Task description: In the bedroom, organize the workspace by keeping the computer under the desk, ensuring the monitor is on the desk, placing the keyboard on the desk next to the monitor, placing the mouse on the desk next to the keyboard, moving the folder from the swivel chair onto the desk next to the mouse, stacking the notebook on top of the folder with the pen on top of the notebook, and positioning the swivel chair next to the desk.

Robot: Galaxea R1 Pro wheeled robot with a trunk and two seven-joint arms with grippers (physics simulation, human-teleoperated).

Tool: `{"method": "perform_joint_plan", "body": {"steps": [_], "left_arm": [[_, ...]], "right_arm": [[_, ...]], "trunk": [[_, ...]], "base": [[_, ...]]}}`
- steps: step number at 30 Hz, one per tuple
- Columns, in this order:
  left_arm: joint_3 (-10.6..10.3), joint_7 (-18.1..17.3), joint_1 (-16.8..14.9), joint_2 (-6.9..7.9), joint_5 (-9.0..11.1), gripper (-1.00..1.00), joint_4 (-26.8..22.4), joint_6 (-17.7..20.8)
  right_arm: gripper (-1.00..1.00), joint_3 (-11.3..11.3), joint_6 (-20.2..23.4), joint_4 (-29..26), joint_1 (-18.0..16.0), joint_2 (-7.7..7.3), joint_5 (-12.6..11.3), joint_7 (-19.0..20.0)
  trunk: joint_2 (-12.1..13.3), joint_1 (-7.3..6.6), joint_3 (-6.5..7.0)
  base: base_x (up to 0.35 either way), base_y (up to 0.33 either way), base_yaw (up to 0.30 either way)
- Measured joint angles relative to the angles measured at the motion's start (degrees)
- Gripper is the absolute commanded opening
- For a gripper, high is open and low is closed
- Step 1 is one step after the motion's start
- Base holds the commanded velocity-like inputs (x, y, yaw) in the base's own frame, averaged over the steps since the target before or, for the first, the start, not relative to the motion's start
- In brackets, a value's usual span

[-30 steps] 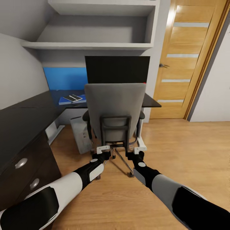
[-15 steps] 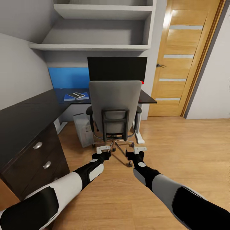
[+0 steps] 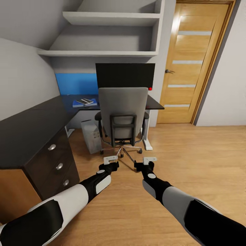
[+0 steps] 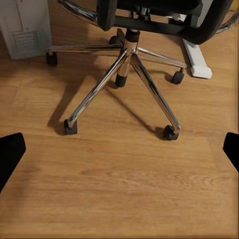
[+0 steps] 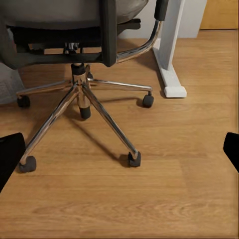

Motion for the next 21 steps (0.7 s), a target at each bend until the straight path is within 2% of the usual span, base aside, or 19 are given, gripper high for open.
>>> {"method": "perform_joint_plan", "body": {"steps": [21], "left_arm": [[0.0, 0.2, 0.0, -0.04, 0.2, 1.0, 0.0, 0.1]], "right_arm": [[1.0, -0.1, -0.9, 0.6, 0.0, -0.21, 0.0, -0.2]], "trunk": [[8.4, -4.61, 3.77]], "base": [[0.0, 0.0, 0.0]]}}
